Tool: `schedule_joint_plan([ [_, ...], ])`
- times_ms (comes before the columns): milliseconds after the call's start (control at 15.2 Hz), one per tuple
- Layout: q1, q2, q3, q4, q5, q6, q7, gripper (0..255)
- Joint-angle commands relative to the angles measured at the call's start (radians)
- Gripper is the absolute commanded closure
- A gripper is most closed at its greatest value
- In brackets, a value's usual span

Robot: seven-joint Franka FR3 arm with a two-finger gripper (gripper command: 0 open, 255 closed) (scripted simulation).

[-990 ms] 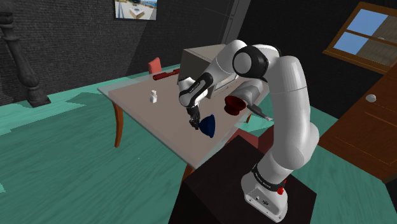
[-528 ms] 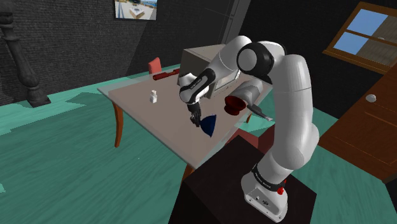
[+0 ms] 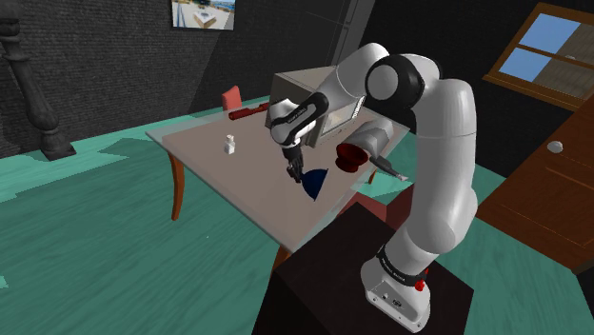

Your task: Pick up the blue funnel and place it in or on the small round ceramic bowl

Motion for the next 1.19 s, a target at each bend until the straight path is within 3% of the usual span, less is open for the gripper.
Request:
schedule_joint_plan([
  [0,0.001,-0.021,0.0,-0.001,0.001,-0.02,-0.004,255],
  [1122,0.007,-0.185,0.0,0.008,0.007,-0.19,-0.039,255],
])
